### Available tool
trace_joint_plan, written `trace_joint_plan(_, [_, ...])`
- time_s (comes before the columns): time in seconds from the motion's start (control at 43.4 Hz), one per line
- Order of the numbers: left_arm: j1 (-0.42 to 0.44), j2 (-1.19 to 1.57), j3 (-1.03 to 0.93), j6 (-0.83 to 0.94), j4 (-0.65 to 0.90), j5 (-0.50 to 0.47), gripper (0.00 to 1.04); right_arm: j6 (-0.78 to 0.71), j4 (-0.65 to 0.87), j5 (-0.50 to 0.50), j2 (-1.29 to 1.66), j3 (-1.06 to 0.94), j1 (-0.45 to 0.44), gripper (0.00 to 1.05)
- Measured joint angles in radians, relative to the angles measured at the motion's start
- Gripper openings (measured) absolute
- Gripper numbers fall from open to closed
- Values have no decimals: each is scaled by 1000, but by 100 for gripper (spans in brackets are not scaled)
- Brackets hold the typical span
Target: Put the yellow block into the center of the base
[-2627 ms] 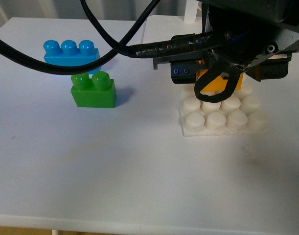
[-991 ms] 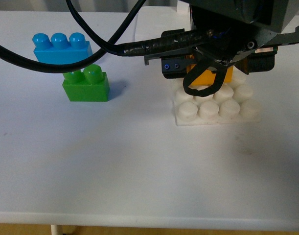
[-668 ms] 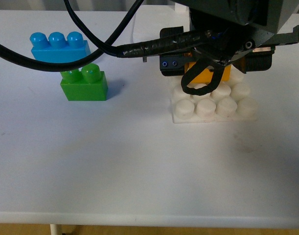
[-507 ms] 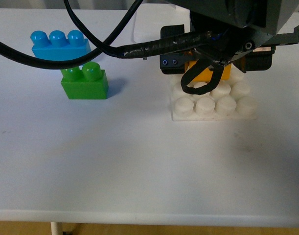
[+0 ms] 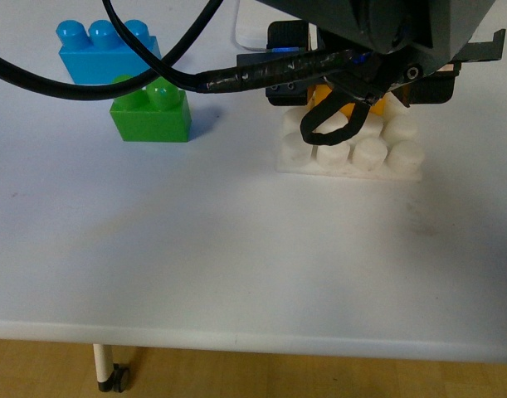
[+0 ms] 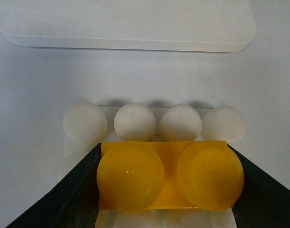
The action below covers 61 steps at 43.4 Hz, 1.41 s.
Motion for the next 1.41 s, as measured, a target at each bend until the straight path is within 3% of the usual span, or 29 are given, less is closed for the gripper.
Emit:
trace_joint_plan(0.783, [3,2,-31,13,32,3,65,0,0,0,0,0,0,95])
trace_joint_plan(0.968, [14,-12,-57,31,37,-7,100,0,0,0,0,0,0,95])
trace_joint_plan(1.406, [37,-98,-135,58,51,-16,98,0,0,0,0,0,0,95])
